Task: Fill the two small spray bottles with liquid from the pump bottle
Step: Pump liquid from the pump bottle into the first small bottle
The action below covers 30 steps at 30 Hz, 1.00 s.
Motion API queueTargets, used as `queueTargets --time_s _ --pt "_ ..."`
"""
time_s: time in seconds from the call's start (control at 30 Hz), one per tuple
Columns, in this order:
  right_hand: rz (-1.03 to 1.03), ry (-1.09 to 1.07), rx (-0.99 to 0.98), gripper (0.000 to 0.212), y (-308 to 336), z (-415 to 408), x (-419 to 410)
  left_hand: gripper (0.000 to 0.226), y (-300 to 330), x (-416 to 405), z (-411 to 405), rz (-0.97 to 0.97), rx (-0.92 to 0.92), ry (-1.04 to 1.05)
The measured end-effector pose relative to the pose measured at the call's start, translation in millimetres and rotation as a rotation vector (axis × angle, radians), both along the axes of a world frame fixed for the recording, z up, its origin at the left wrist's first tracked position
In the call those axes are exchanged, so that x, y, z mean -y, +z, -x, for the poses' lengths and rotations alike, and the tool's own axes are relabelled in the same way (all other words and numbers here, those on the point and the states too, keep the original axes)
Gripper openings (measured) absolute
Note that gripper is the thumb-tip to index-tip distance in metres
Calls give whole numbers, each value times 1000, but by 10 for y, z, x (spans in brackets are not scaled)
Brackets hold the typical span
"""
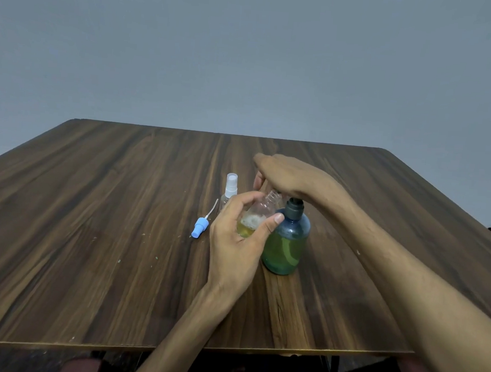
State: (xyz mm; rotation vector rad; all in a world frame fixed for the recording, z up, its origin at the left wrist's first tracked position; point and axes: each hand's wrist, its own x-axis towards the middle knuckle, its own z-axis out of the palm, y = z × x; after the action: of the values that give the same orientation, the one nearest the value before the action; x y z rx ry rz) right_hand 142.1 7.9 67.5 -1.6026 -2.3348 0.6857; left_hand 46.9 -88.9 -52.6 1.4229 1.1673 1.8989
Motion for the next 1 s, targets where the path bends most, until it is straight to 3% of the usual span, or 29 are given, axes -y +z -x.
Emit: queueTargets --time_s 0.87,1.0 --pt "-14 -19 66 63 -10 36 56 36 38 12 -13 -5 -11 23" --pt "-33 -31 4 60 48 1 44 34 3 -3 -6 -4 -3 13"
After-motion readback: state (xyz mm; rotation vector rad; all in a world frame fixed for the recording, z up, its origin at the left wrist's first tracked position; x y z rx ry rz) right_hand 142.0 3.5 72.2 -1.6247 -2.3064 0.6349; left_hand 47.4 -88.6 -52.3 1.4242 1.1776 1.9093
